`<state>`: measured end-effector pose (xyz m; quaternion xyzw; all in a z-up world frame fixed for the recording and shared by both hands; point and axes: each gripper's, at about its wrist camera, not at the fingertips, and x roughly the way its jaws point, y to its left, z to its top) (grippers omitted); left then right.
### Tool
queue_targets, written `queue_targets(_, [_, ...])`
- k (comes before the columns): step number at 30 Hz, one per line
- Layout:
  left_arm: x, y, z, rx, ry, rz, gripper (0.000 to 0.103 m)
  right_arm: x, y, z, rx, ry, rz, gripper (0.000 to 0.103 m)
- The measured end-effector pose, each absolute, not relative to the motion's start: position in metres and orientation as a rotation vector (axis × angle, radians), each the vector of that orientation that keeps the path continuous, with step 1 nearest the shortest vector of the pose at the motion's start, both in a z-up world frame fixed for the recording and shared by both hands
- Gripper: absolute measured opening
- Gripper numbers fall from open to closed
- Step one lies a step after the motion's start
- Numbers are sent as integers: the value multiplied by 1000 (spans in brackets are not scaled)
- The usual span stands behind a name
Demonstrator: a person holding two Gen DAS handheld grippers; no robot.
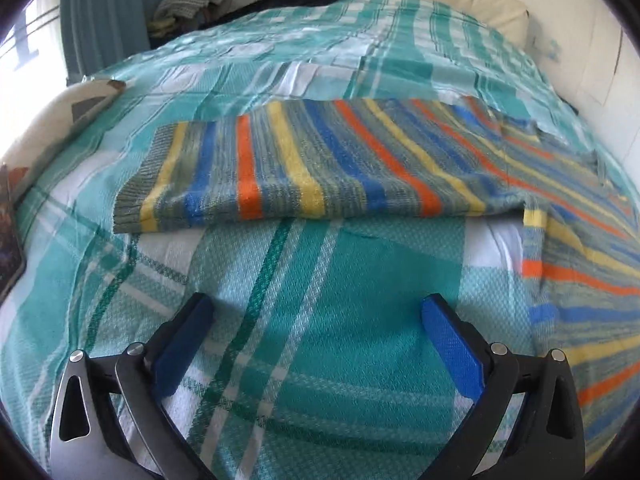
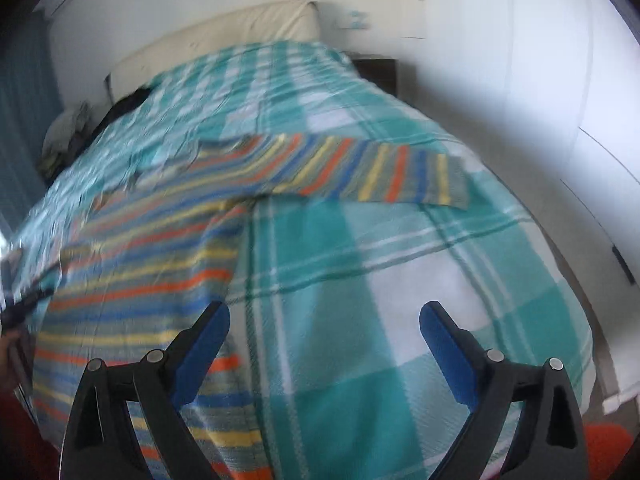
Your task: Fold small clothes
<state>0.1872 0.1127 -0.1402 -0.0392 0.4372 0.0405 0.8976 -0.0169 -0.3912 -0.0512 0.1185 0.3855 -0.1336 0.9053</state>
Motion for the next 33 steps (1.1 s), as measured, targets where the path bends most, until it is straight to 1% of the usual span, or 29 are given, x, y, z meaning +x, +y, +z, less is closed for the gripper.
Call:
queue_targets(3, [185, 116, -140, -108, 906, 69, 103, -17, -387, -54, 187, 802, -319, 95])
queue_targets(13, [187, 113, -141, -82, 908, 82, 103, -12, -425, -72, 285, 826, -473, 95])
queue_targets(16, [187, 114, -141, -84, 908, 81, 103, -5, -434, -97, 338, 914, -484, 95])
queue_targets(18, [187, 113, -141, -83, 908, 81, 103, -5, -440, -115, 395, 960, -483, 99])
queue_targets(21, [187, 114, -141, -84, 907, 81, 103, -2, -437, -119, 367, 959, -474, 103])
queue_targets(33, [187, 114, -141, -84, 908, 81, 103, -3, -430, -127, 311, 944, -493, 103])
